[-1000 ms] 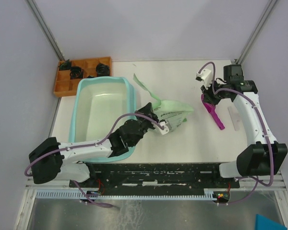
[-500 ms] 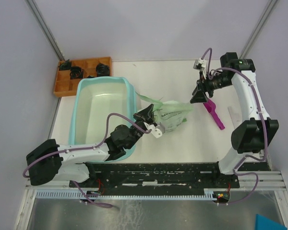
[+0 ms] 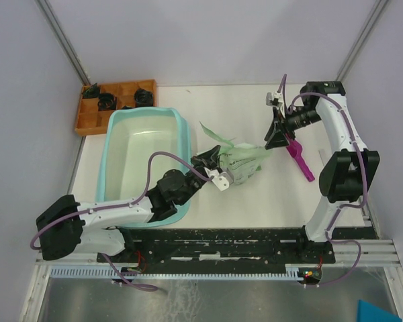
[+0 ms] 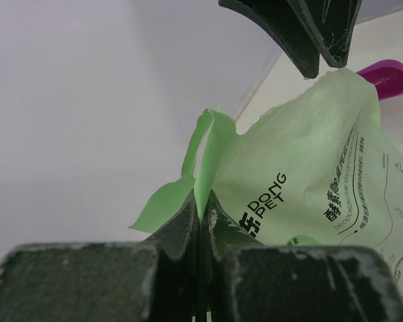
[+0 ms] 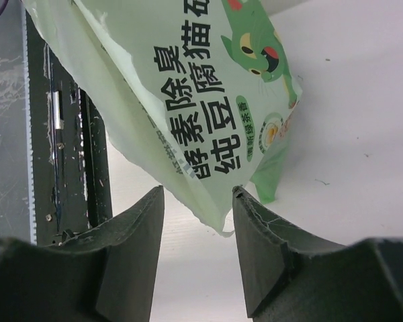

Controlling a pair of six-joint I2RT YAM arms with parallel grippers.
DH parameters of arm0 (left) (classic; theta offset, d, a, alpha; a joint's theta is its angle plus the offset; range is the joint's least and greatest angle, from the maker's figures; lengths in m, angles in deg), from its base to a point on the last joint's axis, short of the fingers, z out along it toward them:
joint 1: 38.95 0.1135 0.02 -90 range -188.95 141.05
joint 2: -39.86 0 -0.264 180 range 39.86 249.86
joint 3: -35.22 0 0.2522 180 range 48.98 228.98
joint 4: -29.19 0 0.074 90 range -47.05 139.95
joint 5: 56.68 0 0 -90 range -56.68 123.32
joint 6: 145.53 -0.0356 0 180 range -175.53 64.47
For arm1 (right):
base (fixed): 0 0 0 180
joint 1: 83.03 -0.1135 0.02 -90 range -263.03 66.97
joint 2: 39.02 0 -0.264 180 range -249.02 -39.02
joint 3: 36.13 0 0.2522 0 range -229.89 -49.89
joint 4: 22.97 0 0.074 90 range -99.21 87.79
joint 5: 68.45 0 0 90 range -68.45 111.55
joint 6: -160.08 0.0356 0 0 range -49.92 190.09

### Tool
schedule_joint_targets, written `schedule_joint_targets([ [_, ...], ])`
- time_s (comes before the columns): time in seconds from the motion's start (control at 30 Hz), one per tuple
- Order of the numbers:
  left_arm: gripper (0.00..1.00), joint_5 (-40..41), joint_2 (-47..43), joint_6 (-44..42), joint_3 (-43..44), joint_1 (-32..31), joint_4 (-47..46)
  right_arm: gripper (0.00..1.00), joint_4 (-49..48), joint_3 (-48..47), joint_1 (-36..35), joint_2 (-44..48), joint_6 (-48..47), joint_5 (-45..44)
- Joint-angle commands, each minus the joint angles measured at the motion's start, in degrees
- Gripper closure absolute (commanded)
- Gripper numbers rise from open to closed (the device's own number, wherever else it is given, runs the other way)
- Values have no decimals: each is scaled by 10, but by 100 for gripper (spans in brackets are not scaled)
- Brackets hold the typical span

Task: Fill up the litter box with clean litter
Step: Open the cat litter bag at the center of the board.

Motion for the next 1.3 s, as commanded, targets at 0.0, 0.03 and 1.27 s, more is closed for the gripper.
schedule_joint_targets([
  [0.0,97,-32,-24,22,71,1,-105,47,91,-46,2,0,-5,36],
  [0.03,97,-34,-24,22,74,1,-103,47,90,-53,2,-2,0,37],
  [1.27,97,-45,34,127,83,-26,-38,66,-21,188,-102,161,35,-99],
])
